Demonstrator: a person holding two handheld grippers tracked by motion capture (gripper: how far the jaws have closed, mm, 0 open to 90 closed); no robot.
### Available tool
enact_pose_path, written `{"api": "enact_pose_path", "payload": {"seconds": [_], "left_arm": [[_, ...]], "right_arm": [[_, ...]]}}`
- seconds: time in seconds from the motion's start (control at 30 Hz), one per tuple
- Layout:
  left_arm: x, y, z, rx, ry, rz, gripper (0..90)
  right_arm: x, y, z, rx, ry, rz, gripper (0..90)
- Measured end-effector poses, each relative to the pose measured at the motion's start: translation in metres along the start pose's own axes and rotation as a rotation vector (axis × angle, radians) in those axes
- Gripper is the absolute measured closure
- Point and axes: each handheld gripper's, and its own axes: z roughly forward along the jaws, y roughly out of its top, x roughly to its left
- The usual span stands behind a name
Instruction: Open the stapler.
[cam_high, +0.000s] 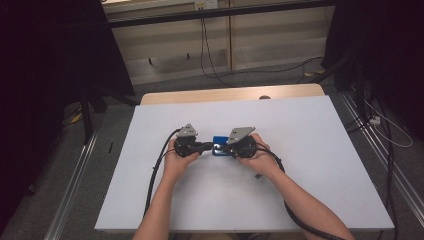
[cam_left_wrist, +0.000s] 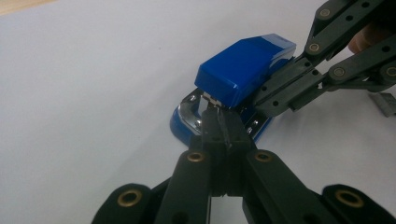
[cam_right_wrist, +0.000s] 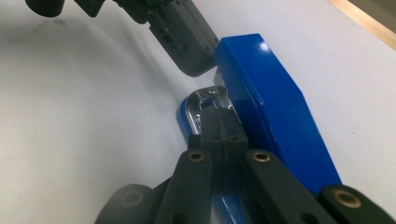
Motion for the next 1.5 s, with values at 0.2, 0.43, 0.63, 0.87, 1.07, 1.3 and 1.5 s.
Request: {"api": "enact_pose_path", "payload": {"seconds": [0.2, 0.43, 0.63, 0.87, 1.07, 1.3, 1.5], "left_arm": [[-0.001, 0.002, 0.000, -0.002, 0.003, 0.014, 90.0], [-0.002, 0.007, -0.002, -0.042, -0.001, -0.003, 90.0], [-0.002, 0.013, -0.005, -0.080, -0.014, -0.003, 90.0], [-0.005, 0.025, -0.007, -0.119, -0.023, 0.000, 90.0], [-0.007, 0.028, -0.006, -0.139, -0.033, 0.004, 90.0], [-0.006, 0.028, -0.006, -0.136, -0.031, 0.005, 90.0], [-0.005, 0.027, -0.005, -0.133, -0.025, 0.002, 90.0]], "right_arm": [[-0.001, -0.001, 0.000, -0.005, 0.005, 0.011, 90.0], [-0.001, -0.001, 0.000, -0.011, 0.009, 0.024, 90.0], [-0.001, -0.001, 0.000, -0.007, 0.008, 0.029, 90.0], [-0.001, -0.001, 0.000, -0.008, 0.006, 0.033, 90.0], [-0.001, -0.002, 0.000, -0.016, 0.006, 0.048, 90.0], [0.003, 0.000, 0.001, -0.017, -0.020, 0.053, 90.0], [0.012, 0.007, -0.001, -0.097, -0.088, 0.127, 90.0]]}}
